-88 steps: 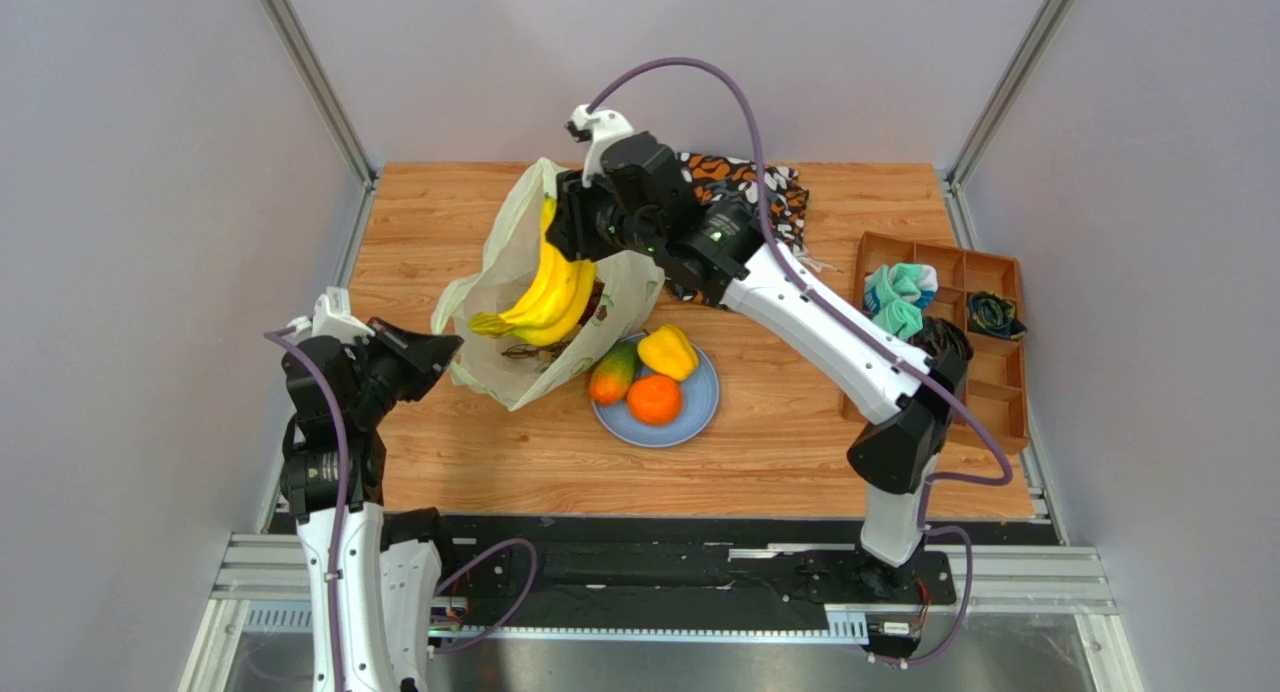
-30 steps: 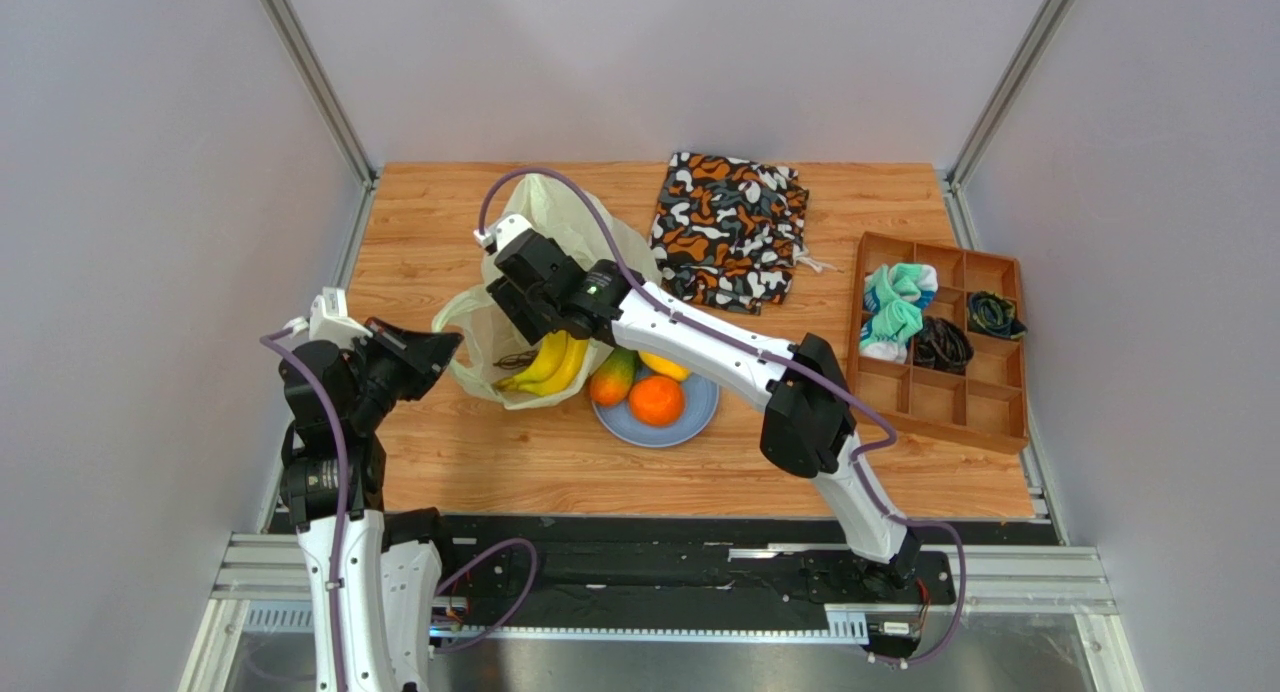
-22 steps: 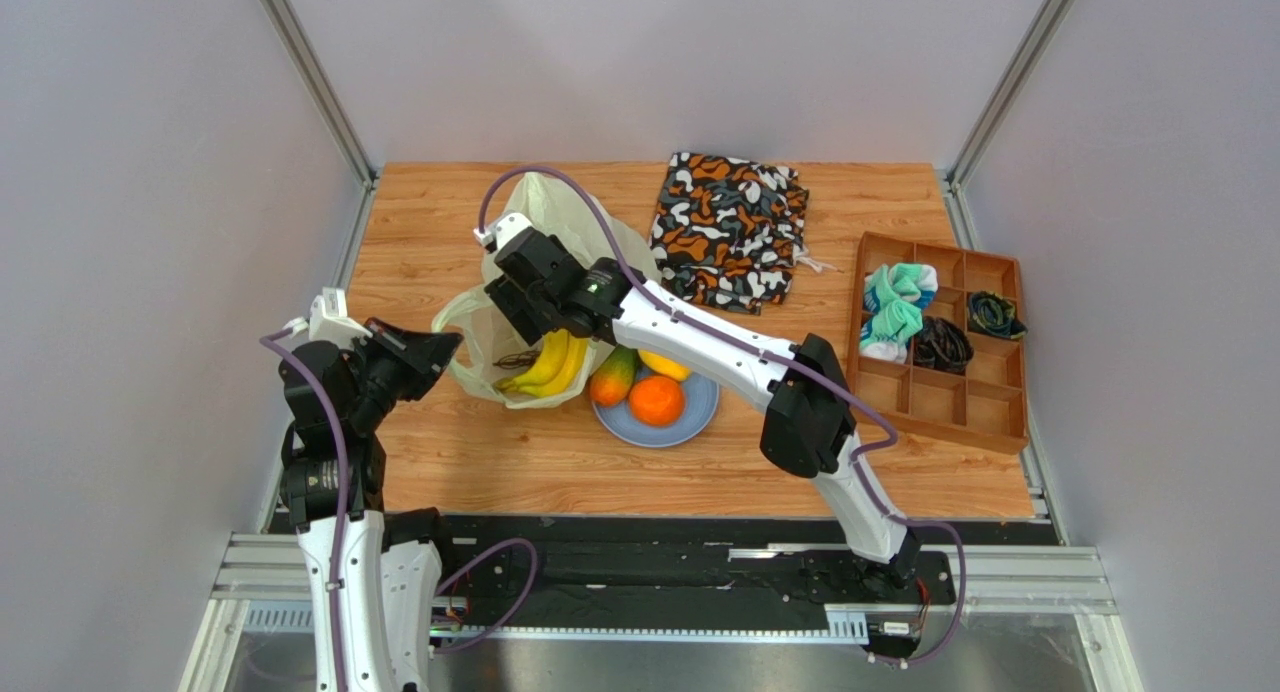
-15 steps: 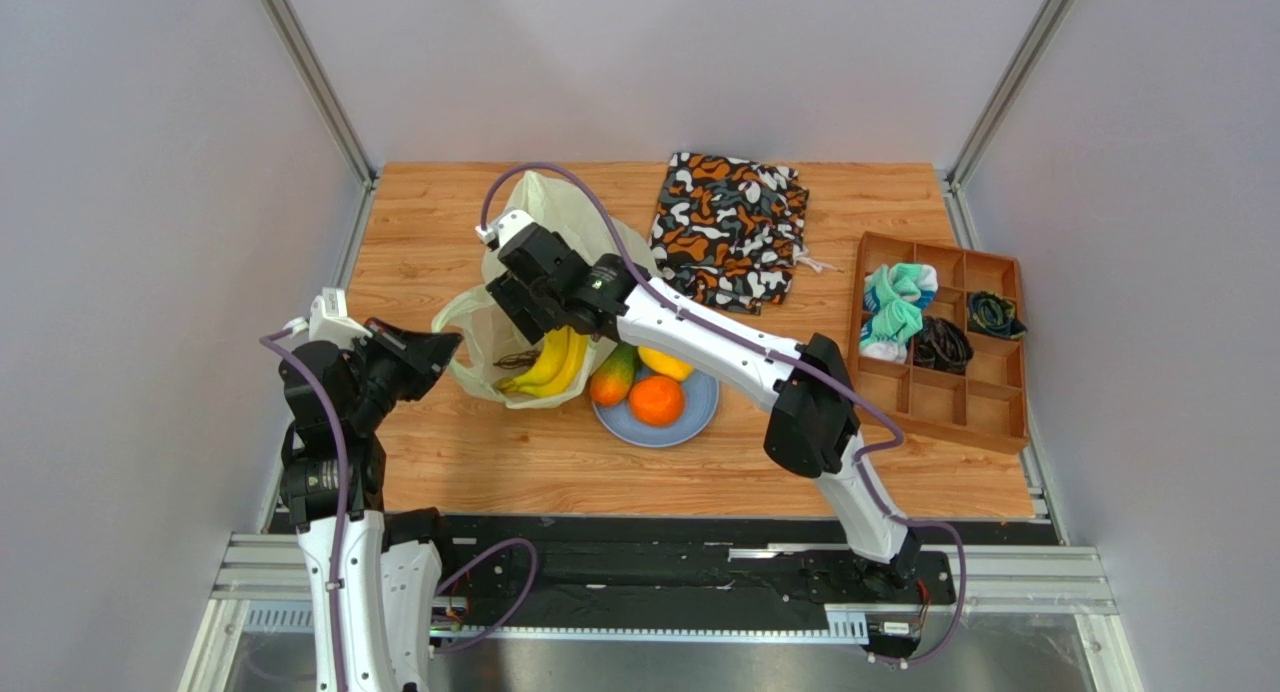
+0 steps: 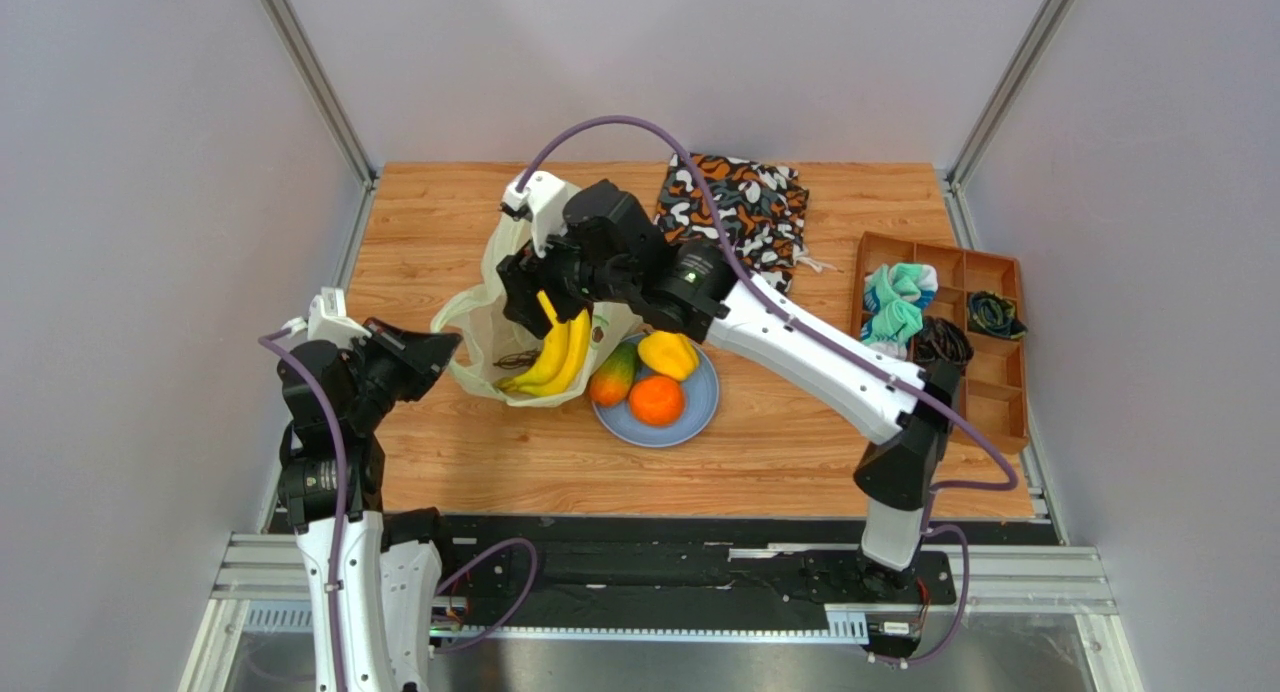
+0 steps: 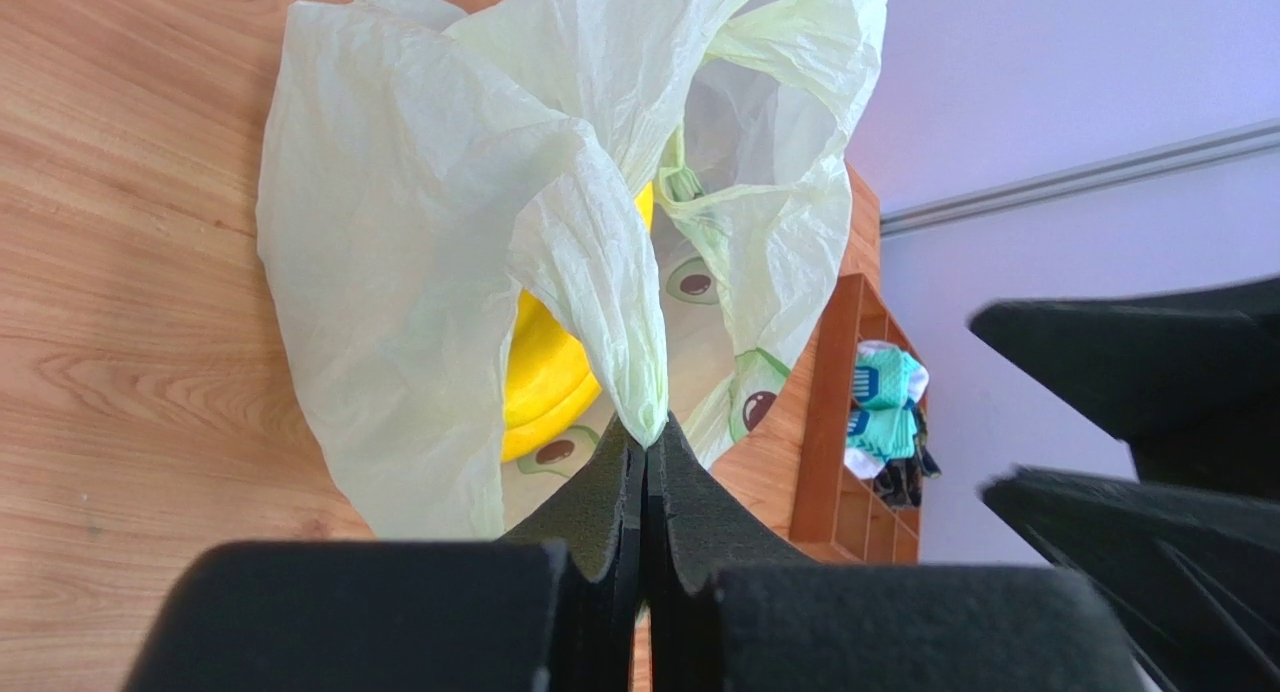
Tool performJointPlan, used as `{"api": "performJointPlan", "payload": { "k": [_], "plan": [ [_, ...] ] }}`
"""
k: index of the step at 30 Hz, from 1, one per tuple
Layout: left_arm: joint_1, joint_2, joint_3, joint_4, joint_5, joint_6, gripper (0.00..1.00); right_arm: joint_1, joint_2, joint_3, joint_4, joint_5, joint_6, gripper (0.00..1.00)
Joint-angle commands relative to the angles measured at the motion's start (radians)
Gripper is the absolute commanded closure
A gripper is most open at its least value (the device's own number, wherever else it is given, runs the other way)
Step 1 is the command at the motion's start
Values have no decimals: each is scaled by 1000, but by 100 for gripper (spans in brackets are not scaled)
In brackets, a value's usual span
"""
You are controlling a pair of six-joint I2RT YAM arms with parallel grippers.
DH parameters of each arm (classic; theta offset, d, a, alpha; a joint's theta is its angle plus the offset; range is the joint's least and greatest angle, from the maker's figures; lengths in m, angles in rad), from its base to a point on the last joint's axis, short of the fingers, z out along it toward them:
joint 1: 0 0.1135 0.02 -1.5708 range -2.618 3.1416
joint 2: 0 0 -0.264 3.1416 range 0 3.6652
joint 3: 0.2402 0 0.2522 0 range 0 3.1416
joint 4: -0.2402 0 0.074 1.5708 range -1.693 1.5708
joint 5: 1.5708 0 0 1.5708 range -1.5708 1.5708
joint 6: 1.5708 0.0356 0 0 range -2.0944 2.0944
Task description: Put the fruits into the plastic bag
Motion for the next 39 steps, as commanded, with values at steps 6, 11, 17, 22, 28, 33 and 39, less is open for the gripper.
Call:
{"api": "performJointPlan", "payload": {
  "k": [6, 11, 17, 22, 28, 33, 39],
  "plan": [
    [-2, 1, 38, 5, -3, 15, 100, -92, -267, -291, 11, 55, 106, 29],
    [0, 9, 38, 7, -6, 21, 100, -230, -371, -481, 40, 5, 155, 29],
    [-2, 12, 44, 1, -12, 31, 100, -320, -396, -603, 22, -60, 131, 29],
    [-2, 14, 43, -4, -12, 31, 100, -327, -344, -630, -30, 13, 44, 29],
    [-2, 18, 47, -9, -20, 37, 100, -327, -258, -637, -79, 72, -19, 31],
    [-2, 18, 44, -10, -21, 34, 100, -323, -218, -662, -52, 61, -21, 31],
    [-2, 29, 41, 1, -21, 31, 100, -292, -161, -657, -20, 72, -18, 31]
  ]
}}
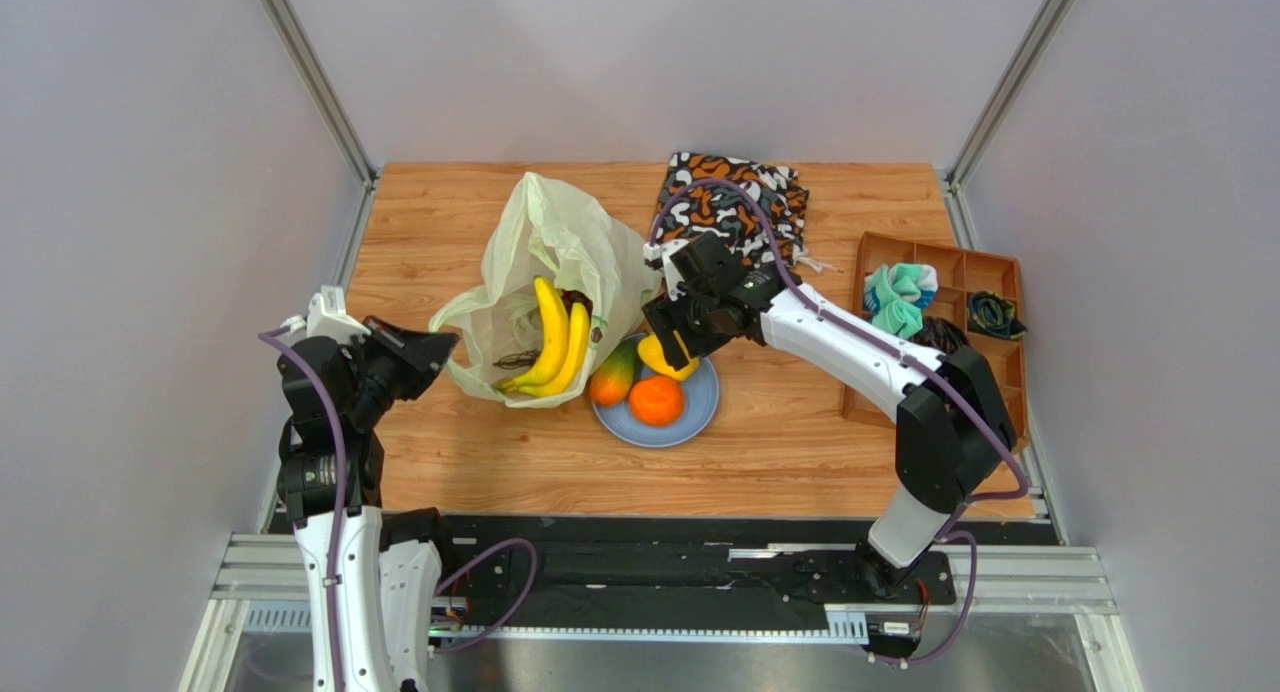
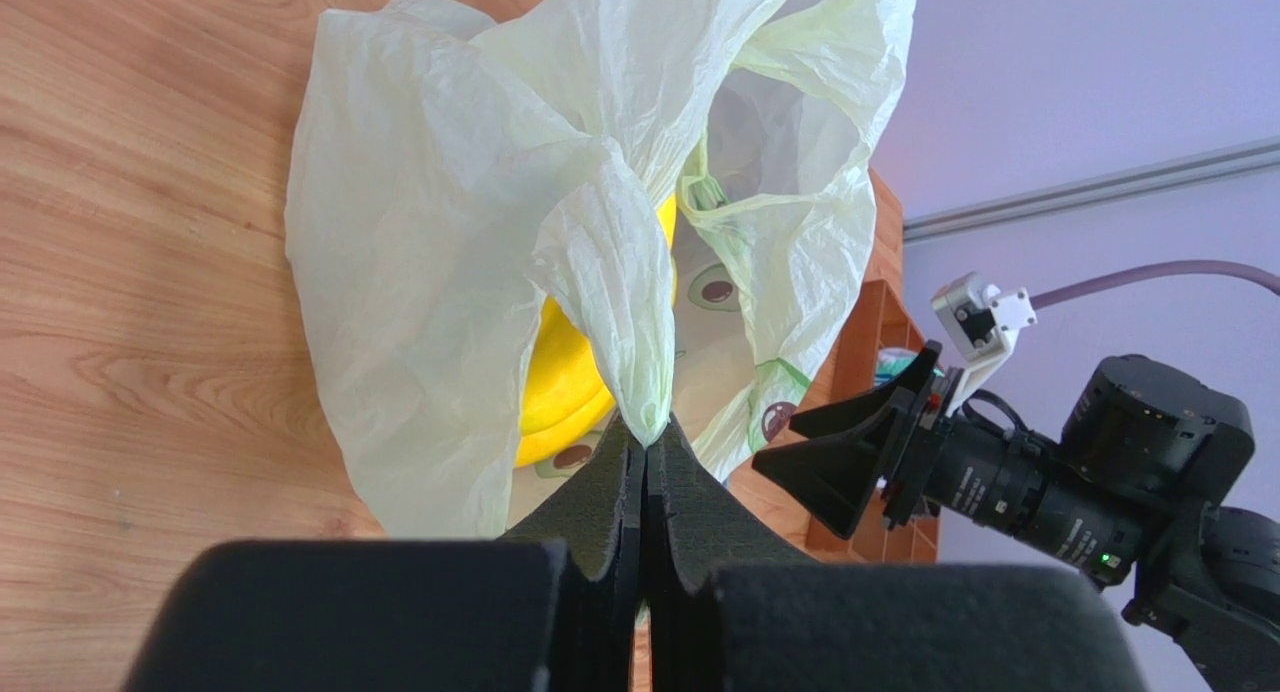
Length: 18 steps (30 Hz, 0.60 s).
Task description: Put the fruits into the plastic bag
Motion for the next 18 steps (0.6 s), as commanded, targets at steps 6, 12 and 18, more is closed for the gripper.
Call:
{"api": "performJointPlan", "payload": {
  "k": [6, 12, 18],
  "plan": [
    [-2, 14, 38, 10, -2, 12, 100, 45, 81, 28, 53, 88, -31, 22],
    [-2, 19, 34, 12, -9, 10, 100, 54, 121, 52, 80, 117, -38, 22],
    [-2, 23, 36, 15, -9, 10, 100, 55, 143, 52, 125, 127, -35, 22]
  ]
}}
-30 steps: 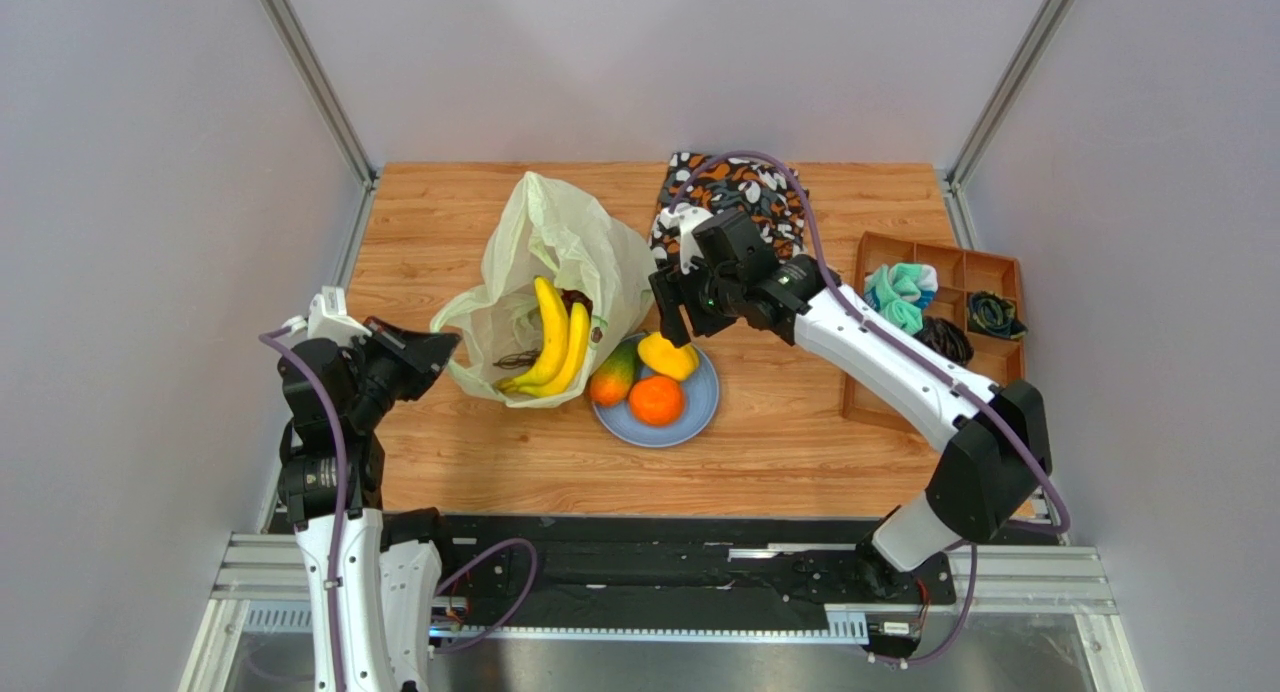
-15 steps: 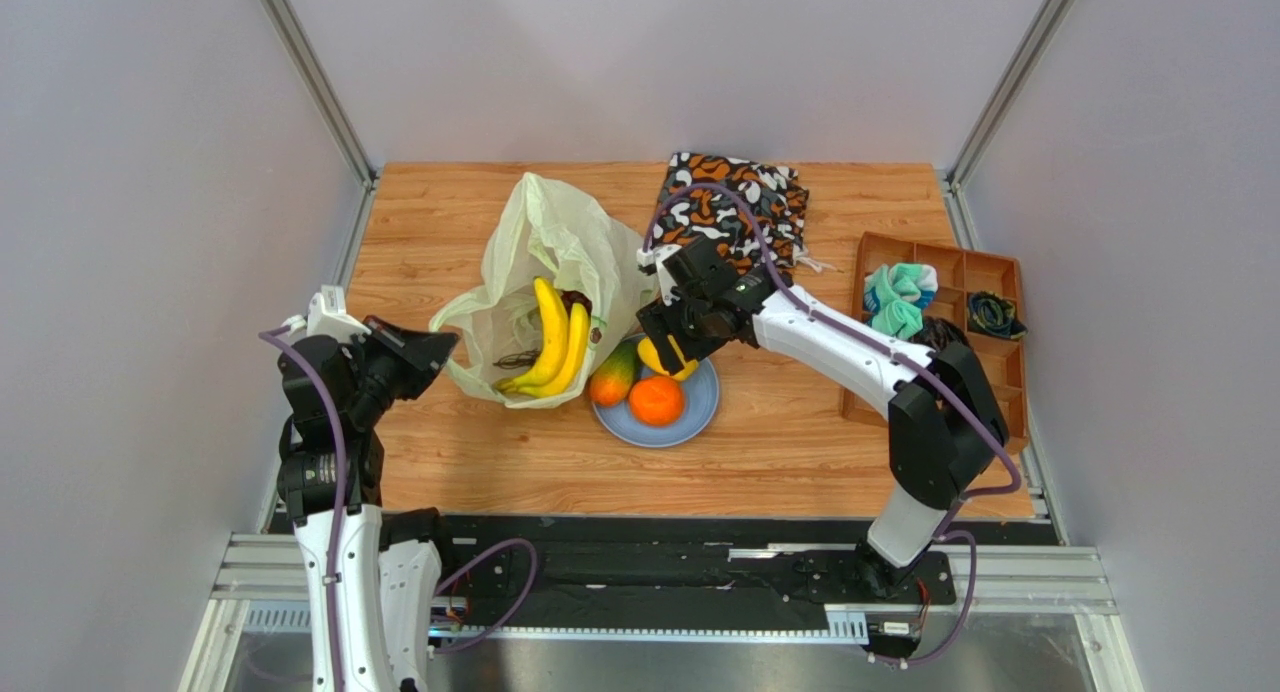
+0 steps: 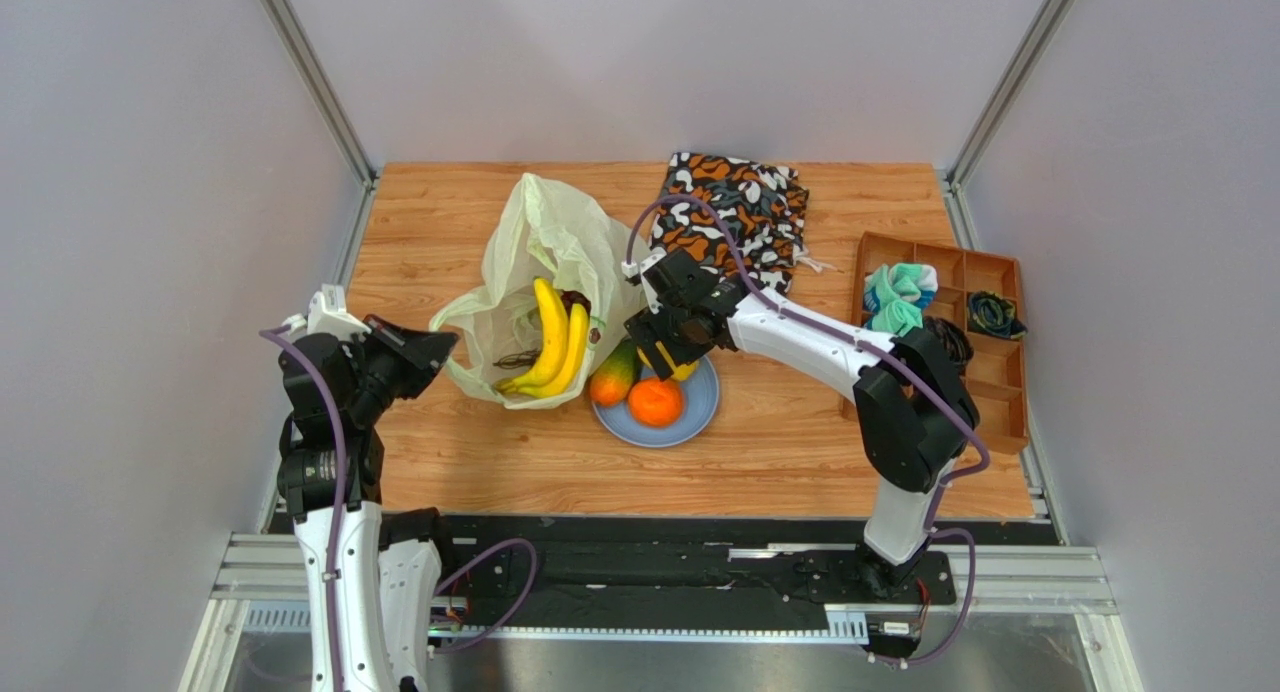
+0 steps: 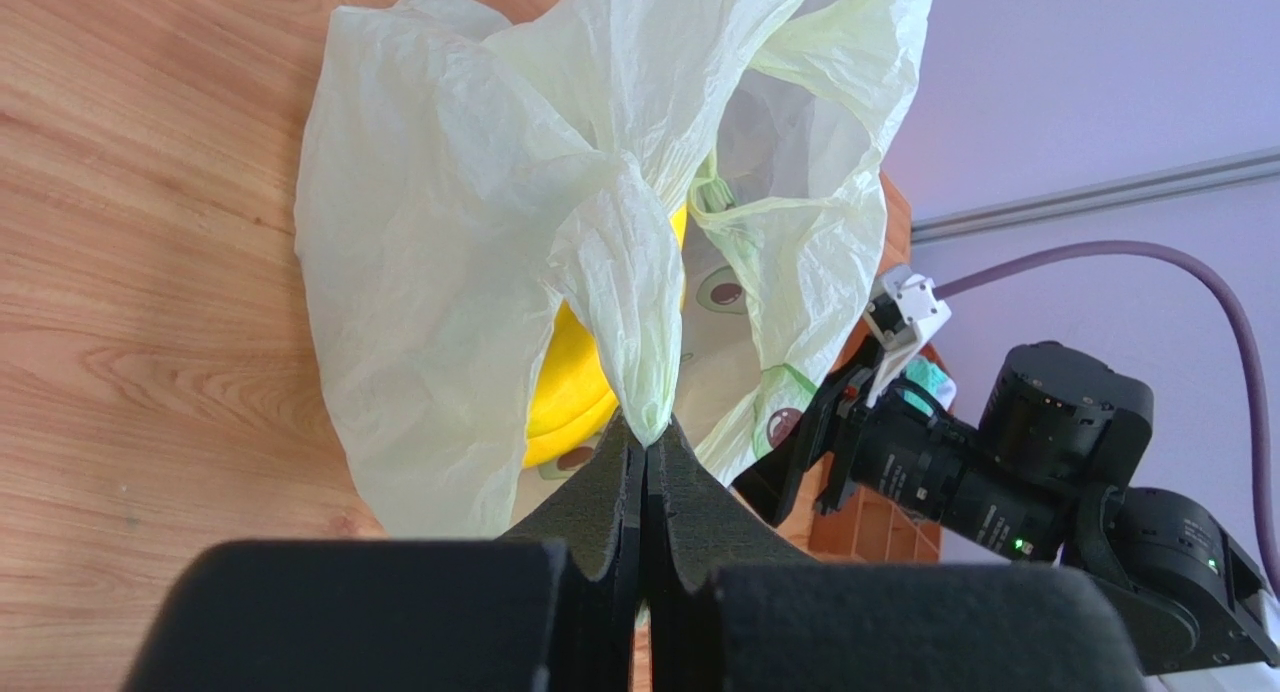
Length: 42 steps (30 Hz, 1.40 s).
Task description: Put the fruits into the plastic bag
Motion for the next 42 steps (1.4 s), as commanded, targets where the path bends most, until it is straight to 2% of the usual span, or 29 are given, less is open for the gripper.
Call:
{"api": "performJointPlan", "payload": {
  "k": [1, 4, 6, 13, 21, 24, 27, 29, 30, 36, 42],
  "plan": [
    [-2, 8, 36, 18, -2, 10, 100, 4, 15, 37, 78, 23, -11, 22],
    [-2, 9, 36, 18, -1, 10, 100, 4, 26, 34, 100, 15, -8, 21],
    [-2, 9, 36, 16, -1, 10, 100, 3, 37, 34, 120, -2, -10, 16],
    [0, 8, 38, 12, -1, 13, 100, 4, 78, 34, 149, 10, -3, 10],
    [-2, 9, 39, 12, -4, 12, 100, 4, 89, -4, 180, 104, 1, 11],
    [0, 11, 39, 12, 1, 10, 100, 4, 89, -8, 180, 127, -2, 18],
    [-2, 9, 41, 10, -1, 12, 100, 4, 70, -15, 186, 124, -3, 35],
    [0, 9, 41, 10, 1, 12, 100, 3, 55, -27, 192, 121, -7, 39],
    [-2, 8, 42, 10, -1, 10, 100, 4, 41, -31, 193, 121, -7, 45],
    [-2, 6, 42, 9, -1, 10, 100, 3, -31, -63, 201, 87, -8, 58],
    [-2, 6, 42, 9, -1, 10, 100, 4, -117, -63, 168, 100, 9, 62]
  ]
}}
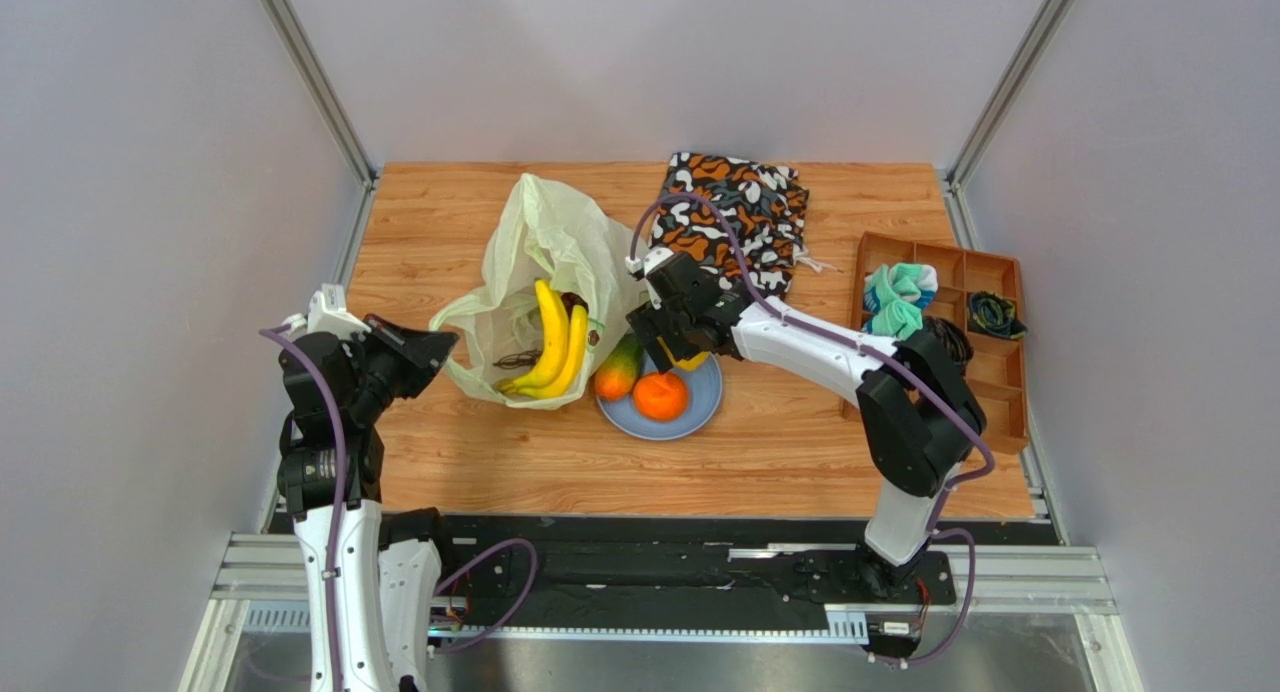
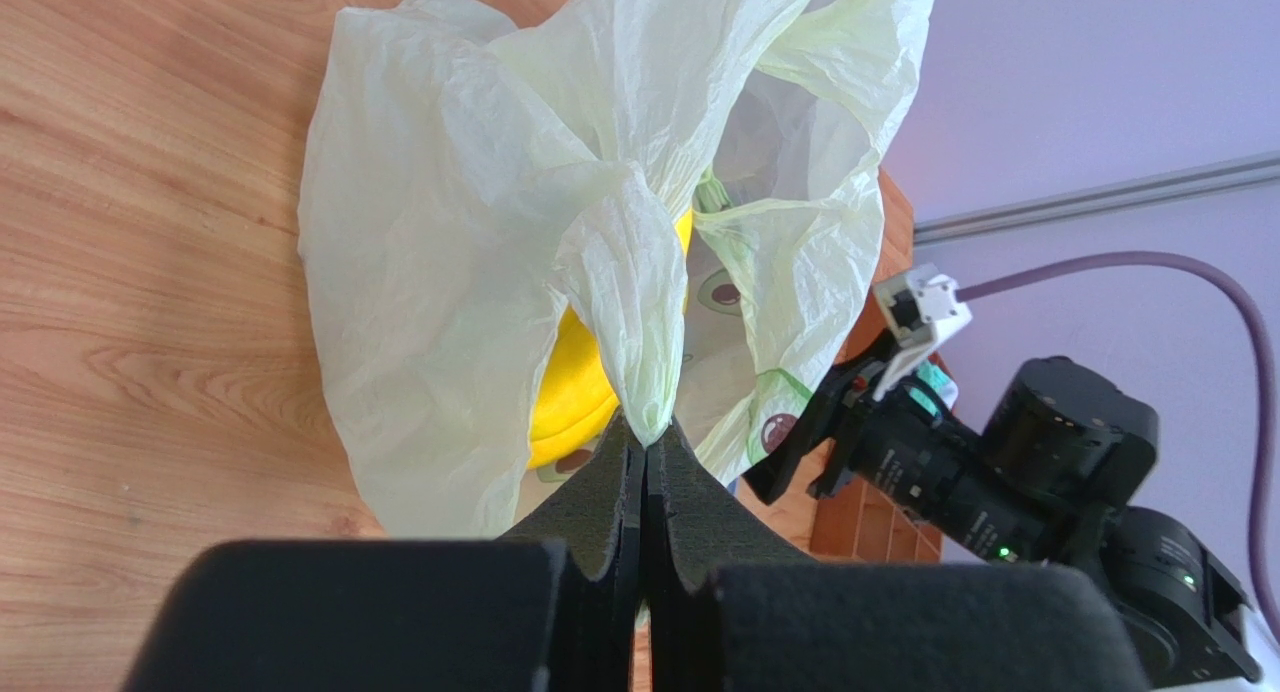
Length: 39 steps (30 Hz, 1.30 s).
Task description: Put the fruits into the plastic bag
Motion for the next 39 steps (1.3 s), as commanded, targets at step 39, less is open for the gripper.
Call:
{"api": "performJointPlan", "payload": {
  "k": [39],
  "plan": [
    [-2, -24, 53, 29, 72, -47, 100, 290, 292, 903, -382, -235, 18, 64]
  ]
}}
